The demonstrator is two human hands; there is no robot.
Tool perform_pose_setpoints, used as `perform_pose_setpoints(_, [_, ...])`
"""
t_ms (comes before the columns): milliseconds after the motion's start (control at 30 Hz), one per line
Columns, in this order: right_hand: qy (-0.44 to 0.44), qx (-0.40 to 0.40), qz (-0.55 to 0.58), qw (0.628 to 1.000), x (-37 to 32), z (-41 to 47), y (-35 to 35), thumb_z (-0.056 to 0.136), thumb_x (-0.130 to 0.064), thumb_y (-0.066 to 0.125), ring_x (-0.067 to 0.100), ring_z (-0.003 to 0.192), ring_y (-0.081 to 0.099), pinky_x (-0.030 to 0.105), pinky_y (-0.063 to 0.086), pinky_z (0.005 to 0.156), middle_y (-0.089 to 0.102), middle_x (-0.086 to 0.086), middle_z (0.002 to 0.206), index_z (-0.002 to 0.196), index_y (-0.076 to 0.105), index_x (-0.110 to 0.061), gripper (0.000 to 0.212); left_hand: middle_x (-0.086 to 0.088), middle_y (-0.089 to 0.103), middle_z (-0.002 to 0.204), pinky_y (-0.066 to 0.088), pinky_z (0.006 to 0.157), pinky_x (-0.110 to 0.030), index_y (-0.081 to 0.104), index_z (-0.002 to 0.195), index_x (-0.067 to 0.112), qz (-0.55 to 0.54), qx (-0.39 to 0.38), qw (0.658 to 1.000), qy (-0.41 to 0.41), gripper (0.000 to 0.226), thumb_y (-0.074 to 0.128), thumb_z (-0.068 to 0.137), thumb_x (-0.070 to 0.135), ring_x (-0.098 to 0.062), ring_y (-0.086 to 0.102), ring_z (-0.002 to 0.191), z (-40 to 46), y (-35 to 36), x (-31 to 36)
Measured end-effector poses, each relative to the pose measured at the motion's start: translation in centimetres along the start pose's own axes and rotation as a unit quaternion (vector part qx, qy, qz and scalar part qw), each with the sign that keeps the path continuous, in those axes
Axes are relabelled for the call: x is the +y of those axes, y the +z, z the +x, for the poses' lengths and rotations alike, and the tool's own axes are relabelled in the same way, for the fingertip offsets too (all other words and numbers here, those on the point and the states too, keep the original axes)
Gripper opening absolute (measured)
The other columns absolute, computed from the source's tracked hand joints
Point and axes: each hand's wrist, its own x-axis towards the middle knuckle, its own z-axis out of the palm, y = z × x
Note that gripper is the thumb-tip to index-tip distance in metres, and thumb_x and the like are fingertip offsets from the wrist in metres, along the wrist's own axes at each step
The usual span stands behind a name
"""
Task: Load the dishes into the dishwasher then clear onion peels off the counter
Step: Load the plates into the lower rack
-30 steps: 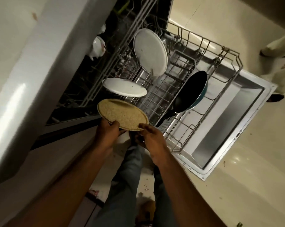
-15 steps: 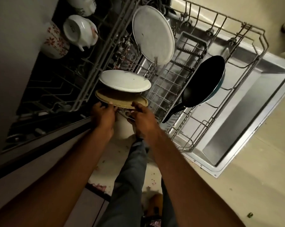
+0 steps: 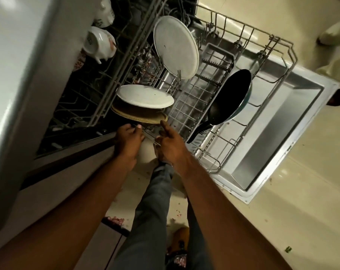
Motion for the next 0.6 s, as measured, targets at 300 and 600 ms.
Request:
perform_pose_setpoints(300, [-0.072, 0.013, -0.105, 0.992, -1.8, -13.7, -2.3, 0.089, -0.027, 0.057, 0.018, 0.131, 0.060, 0.047, 0.050, 0.111, 0.056, -0.003, 0.151, 0.158, 0.039, -0.036, 0.072, 0.004, 0.067, 0.121, 0.057, 0.095, -0.038, 0.052, 0.139, 0.025, 0.034, -0.081, 0.995, 0.054, 0.043, 0.066, 0.098, 0.028, -0.015, 0.068, 0.109, -15.8, -2.5, 1.8])
perform_pose_setpoints(600, [-0.209, -0.032, -0.242, 0.947, -5.0, -27.2, -1.2, 0.097, -0.025, 0.056, 0.009, 0.134, 0.055, 0.036, 0.044, 0.117, 0.058, -0.007, 0.149, 0.149, 0.055, -0.031, 0.052, 0.006, 0.067, 0.122, 0.057, 0.101, -0.038, 0.062, 0.130, 0.019, 0.000, -0.069, 0.982, 0.174, 0.027, 0.059, 0.104, 0.012, -0.008, 0.066, 0.113, -29.6, -8.7, 4.1])
